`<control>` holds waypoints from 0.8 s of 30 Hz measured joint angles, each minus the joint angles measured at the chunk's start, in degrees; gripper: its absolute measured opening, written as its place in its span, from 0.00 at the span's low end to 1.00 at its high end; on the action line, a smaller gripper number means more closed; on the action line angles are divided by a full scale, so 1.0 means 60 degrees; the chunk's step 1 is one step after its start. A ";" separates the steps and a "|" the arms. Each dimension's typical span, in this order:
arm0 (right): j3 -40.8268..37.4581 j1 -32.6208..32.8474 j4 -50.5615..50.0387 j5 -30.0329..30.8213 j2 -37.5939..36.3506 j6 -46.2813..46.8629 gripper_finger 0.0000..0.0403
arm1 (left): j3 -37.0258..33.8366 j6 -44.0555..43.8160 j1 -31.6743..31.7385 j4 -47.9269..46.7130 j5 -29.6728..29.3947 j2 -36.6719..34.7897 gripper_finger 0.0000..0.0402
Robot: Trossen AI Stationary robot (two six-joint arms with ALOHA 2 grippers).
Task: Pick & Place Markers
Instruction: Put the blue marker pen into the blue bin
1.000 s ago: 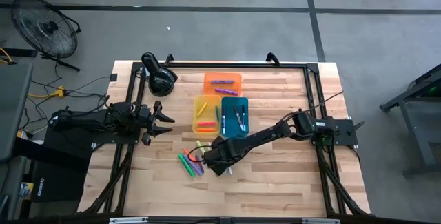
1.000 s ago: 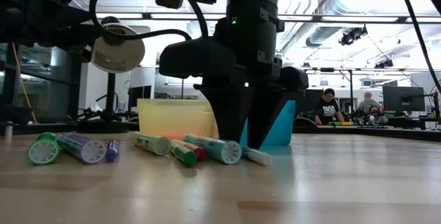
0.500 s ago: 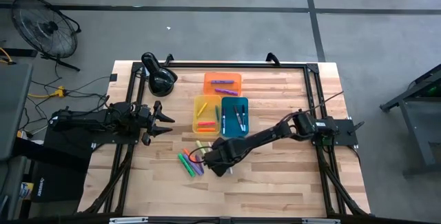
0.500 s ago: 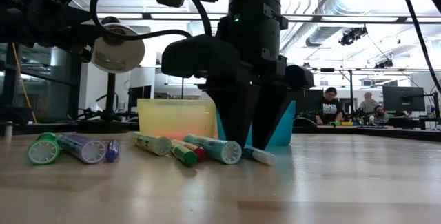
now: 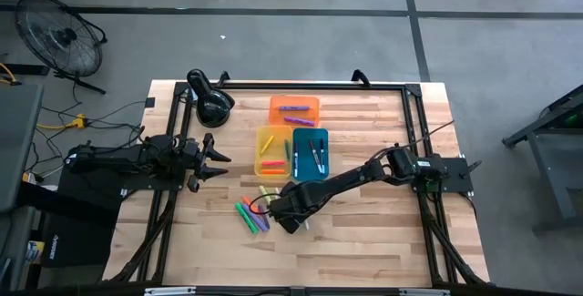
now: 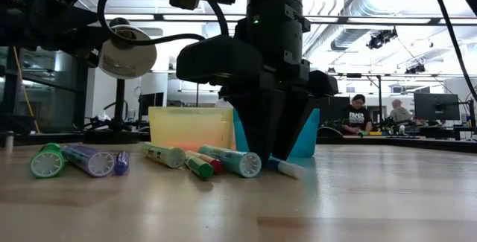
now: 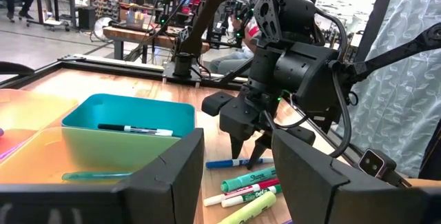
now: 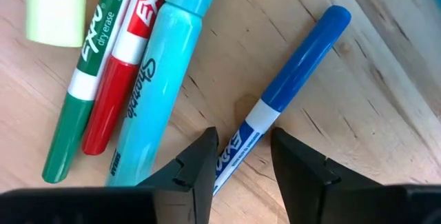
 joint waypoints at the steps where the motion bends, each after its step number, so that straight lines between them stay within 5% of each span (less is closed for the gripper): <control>1: 0.0000 0.0005 0.0000 0.0000 0.0000 -0.0034 0.31 | 0.0000 0.0002 0.0000 0.0000 0.0000 0.0001 0.42; 10: 0.0000 0.0037 -0.0004 0.0011 0.0000 -0.0554 0.29 | 0.0000 0.0004 0.0000 0.0000 0.0000 0.0000 0.42; 20: 0.0000 0.0069 -0.0117 -0.0063 -0.0004 -0.1426 0.06 | 0.0000 0.0003 0.0000 0.0000 0.0000 0.0000 0.42; 24: 0.0000 0.0093 -0.0139 -0.0057 -0.0011 -0.1713 0.05 | 0.0000 0.0000 0.0000 0.0000 -0.0003 0.0003 0.42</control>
